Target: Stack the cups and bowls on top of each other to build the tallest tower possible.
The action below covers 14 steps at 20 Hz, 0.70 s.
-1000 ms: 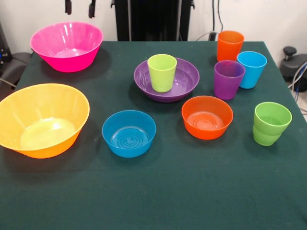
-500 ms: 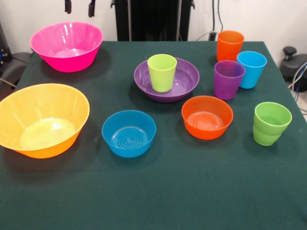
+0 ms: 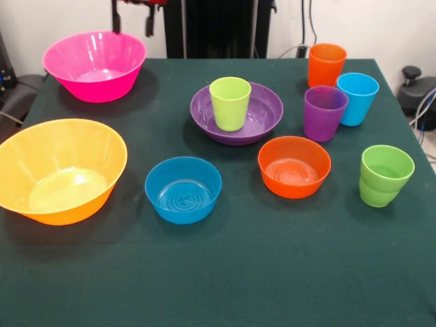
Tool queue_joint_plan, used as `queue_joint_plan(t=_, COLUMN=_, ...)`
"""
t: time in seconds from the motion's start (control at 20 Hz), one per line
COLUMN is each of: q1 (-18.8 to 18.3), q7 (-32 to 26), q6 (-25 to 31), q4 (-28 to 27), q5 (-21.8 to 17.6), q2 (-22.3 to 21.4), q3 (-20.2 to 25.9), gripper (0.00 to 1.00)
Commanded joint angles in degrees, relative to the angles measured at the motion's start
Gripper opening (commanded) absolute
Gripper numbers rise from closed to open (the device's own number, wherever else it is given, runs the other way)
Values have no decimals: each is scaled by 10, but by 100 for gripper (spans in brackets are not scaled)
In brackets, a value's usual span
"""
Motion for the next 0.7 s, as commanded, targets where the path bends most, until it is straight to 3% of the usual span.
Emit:
queue_joint_plan(t=0.05, q1=7, q7=-64, q6=-26, q4=-35, q5=-38, q2=66, q3=111, gripper=100)
queue_joint_plan(t=0.3, q1=11, q7=-42, q6=-37, q4=-40, q5=-42, q2=73, q3=121, gripper=100)
queue_joint_plan(t=0.45, q1=2, q7=-66, q6=-64, q4=-38, q5=-68, q2=75, q3=145, gripper=100)
queue_joint_plan(t=0.7, q1=-4, q7=-87, q6=-62, q4=-45, q5=-105, q2=75, q3=167, gripper=100)
